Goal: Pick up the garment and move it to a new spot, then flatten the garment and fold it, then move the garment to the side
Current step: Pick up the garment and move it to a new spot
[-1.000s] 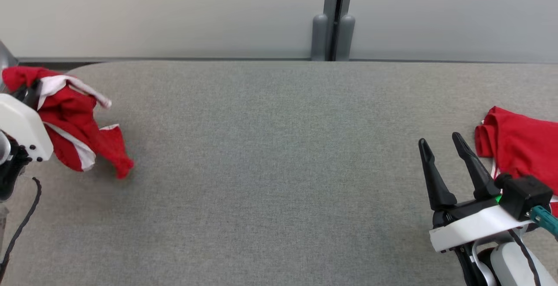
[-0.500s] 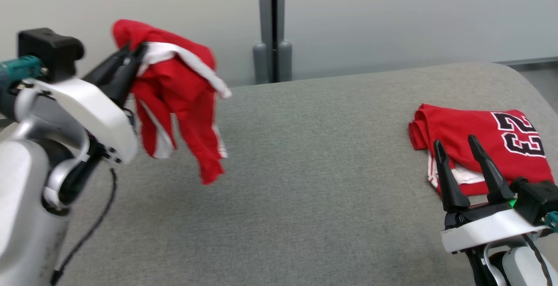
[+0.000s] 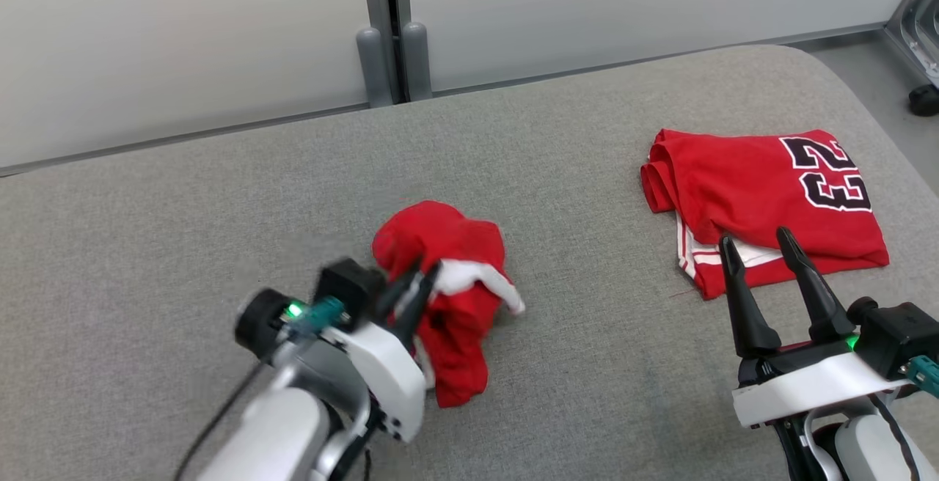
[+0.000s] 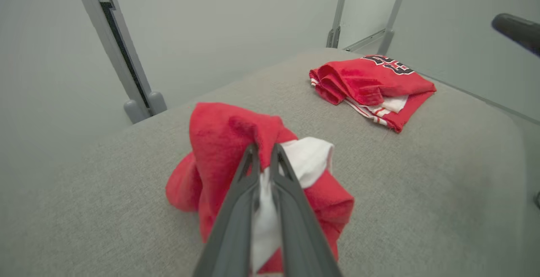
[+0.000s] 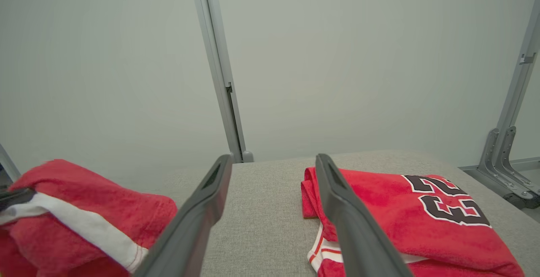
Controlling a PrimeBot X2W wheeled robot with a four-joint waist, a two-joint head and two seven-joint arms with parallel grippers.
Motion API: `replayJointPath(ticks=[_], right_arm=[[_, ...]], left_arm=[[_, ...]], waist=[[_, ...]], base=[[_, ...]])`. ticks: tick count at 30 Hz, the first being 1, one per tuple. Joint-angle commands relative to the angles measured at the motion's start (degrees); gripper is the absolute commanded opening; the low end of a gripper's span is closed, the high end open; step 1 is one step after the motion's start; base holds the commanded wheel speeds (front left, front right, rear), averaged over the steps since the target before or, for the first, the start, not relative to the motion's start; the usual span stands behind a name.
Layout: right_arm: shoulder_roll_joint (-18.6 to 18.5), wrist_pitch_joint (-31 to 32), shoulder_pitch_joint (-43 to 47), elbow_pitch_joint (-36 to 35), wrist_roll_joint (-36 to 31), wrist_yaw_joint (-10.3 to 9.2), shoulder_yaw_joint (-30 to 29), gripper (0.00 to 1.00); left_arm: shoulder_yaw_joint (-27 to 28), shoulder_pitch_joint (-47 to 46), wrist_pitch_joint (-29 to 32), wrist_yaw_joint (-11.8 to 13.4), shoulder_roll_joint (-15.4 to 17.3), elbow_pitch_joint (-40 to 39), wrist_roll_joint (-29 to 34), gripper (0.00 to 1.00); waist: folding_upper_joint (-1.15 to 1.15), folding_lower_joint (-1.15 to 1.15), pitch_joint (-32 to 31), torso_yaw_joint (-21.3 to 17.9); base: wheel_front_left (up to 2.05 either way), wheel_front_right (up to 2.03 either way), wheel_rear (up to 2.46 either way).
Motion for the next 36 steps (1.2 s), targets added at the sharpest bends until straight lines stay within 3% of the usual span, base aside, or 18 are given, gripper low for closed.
replayJointPath(ticks=[1, 3, 5, 6, 11, 18, 28, 36], right_arm=[[-0.1, -0.3, -0.5, 0.1, 0.3, 0.03, 0.2, 1.0], [0.0, -0.3, -0.7, 0.4, 0.3, 0.03, 0.5, 1.0], [0.0, -0.3, -0.8, 0.8, 0.3, 0.03, 0.9, 1.0], [0.0, -0.3, -0.8, 1.0, 0.3, 0.03, 1.0, 1.0], [-0.3, -0.3, 0.1, 1.9, 0.4, 0.03, 1.3, 1.0], [-0.8, -0.3, 1.4, 2.3, 0.3, 0.03, 1.0, 1.0], [-1.1, -0.3, 3.4, 1.8, 0.0, 0.03, -0.1, 1.0], [0.1, -0.3, 5.3, 1.9, -0.3, 0.03, -1.2, 1.0]], left_arm=[[-1.9, 0.6, -2.2, -0.3, -1.4, 4.4, 1.5, 0.0], [-4.0, 0.8, -4.2, -1.1, -3.4, 9.4, 2.3, 0.0], [-5.4, 0.5, -5.5, -1.9, -4.8, 14.3, 2.7, 0.51], [-6.0, 0.1, -6.4, -2.3, -5.6, 16.2, 2.8, 1.0], [-6.5, -1.9, -10.5, -3.2, -7.9, 21.5, 2.2, 1.0], [-3.9, -2.2, -14.4, -1.7, -6.6, 19.2, 1.4, 1.0], [4.6, 5.4, -17.5, 5.0, 1.3, 6.3, -1.0, 1.0], [9.7, 16.2, -21.2, 10.6, 3.3, -1.0, -3.2, 1.0]], waist=[[0.0, 0.0, 0.6, -0.1], [0.0, 0.0, 0.7, 0.1], [0.0, 0.0, 0.6, 0.4], [0.0, 0.0, 0.4, 0.7], [0.0, 0.0, -1.2, 2.5], [0.0, 0.0, -3.7, 4.8], [0.0, 0.0, -5.9, 8.2], [0.0, 0.0, -6.7, 9.6]], base=[[0.0, 0.0, 0.0], [0.0, 0.0, 0.0], [0.0, 0.0, 0.0], [0.0, 0.0, 0.0], [0.0, 0.0, 0.0], [0.0, 0.0, 0.0], [0.0, 0.0, 0.0], [0.0, 0.0, 0.0]])
